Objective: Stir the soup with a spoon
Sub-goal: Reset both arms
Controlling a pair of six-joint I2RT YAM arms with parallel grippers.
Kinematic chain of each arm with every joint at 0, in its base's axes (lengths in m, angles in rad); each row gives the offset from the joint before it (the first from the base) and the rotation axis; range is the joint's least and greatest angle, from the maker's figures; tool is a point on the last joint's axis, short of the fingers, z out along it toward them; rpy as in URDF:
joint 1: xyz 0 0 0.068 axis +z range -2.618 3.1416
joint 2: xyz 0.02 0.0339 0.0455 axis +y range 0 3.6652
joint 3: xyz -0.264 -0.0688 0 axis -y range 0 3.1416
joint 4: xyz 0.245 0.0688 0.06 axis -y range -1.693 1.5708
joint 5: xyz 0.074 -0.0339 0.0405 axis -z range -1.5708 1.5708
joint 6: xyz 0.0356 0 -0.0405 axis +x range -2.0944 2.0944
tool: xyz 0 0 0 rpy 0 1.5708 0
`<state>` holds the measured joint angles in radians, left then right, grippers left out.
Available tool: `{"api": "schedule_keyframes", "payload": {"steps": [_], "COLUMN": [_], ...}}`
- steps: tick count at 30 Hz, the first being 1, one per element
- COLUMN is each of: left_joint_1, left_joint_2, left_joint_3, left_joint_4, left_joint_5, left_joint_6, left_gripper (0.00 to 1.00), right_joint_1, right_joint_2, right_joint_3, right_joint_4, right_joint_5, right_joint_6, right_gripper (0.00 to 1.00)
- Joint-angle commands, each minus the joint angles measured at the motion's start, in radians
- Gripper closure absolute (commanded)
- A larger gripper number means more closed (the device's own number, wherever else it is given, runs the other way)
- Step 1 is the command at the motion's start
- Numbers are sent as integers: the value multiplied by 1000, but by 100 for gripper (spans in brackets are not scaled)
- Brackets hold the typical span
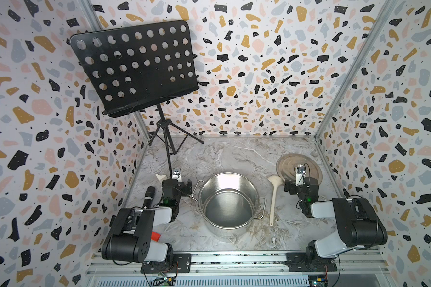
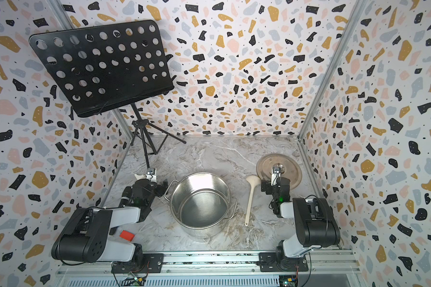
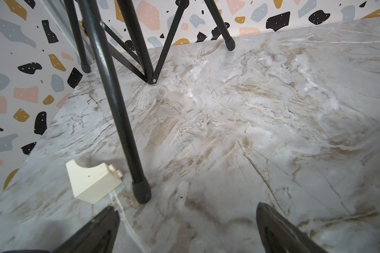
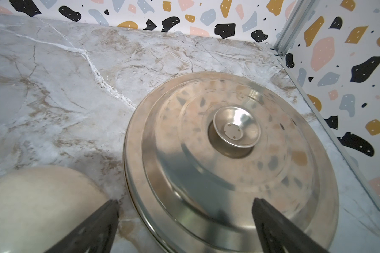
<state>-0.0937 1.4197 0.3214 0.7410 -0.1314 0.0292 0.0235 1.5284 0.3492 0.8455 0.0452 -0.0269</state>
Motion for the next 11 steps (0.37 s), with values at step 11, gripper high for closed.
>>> {"api": "schedule_keyframes", "payload": {"steps": [11], "left_joint_1": [6], "left_joint_2": [-13], "left_joint_3": [16], "left_joint_4": [37], "left_joint_5": [19], "left_joint_6": [-6], "left_gripper": [1], "right_joint_1": [-2], "right_joint_2": [-17], "right_joint_3": [11], "right_joint_4": [17], "right_joint_5": [-3], "right_joint_6": [2], "right_gripper": [0]}}
